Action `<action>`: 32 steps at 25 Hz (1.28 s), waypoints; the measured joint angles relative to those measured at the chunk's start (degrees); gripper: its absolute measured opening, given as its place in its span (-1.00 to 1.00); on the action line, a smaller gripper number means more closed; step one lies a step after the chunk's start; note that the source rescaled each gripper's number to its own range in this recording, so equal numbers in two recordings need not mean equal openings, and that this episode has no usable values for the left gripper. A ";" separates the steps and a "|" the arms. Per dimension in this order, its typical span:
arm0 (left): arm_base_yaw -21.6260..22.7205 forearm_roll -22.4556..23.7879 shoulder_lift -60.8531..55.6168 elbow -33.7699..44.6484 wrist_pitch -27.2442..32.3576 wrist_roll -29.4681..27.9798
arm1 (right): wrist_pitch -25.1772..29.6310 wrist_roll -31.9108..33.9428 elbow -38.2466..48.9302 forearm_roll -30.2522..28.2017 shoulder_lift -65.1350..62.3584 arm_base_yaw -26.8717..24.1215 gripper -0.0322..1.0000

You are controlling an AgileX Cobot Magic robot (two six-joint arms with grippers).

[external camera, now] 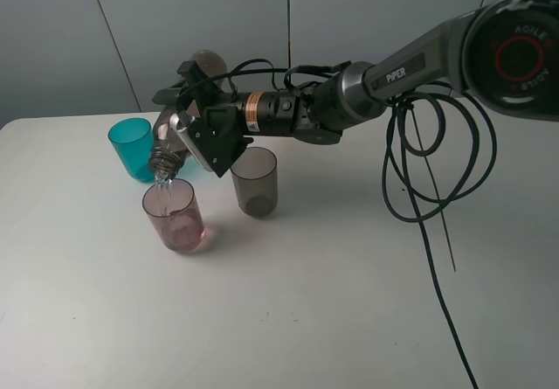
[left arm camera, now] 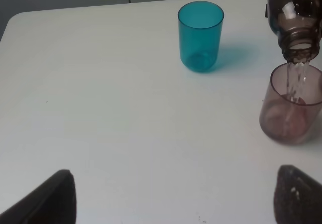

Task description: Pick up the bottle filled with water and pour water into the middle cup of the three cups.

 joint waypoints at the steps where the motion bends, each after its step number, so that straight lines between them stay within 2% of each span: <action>1: 0.00 0.00 0.00 0.00 0.00 0.00 | 0.00 -0.22 0.00 0.00 0.00 0.00 -0.94; 16: 0.00 0.00 0.00 0.00 0.00 0.00 | -0.13 -7.08 0.00 0.85 0.00 0.00 -0.94; 32: 0.00 0.00 0.00 0.00 0.00 0.00 | -0.49 -9.62 0.00 -0.59 0.00 0.00 -0.94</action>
